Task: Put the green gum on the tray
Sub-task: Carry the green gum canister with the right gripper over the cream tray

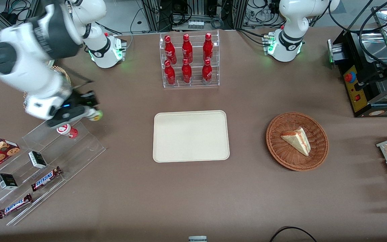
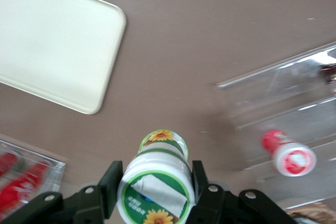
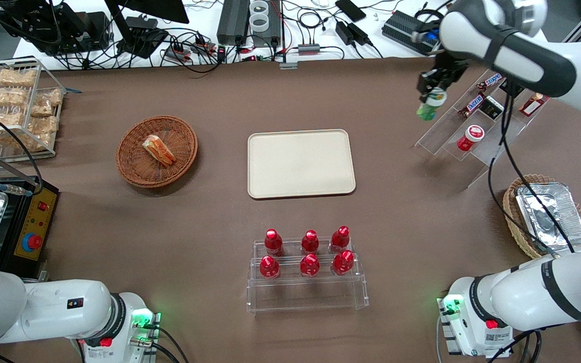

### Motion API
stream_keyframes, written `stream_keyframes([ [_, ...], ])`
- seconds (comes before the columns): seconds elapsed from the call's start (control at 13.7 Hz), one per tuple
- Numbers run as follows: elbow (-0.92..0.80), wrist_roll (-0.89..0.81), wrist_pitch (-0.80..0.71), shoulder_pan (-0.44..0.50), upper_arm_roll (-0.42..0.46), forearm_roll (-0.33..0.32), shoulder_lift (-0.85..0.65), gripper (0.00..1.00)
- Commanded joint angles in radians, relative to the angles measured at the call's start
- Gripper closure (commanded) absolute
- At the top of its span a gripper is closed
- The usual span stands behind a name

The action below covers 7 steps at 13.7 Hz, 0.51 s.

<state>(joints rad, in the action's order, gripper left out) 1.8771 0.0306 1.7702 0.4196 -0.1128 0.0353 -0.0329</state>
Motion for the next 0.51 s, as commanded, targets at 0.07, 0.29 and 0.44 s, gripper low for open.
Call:
stream_keyframes([
  [0.07, -0.128, -0.313, -0.002, 0.184, -0.013, 0.050, 0.144, 1.00],
  [0.29, -0.167, -0.550, 0.139, 0.315, -0.015, 0.051, 0.273, 1.00],
  [0.44, -0.167, -0.650, 0.233, 0.367, -0.015, 0.051, 0.335, 1.00],
])
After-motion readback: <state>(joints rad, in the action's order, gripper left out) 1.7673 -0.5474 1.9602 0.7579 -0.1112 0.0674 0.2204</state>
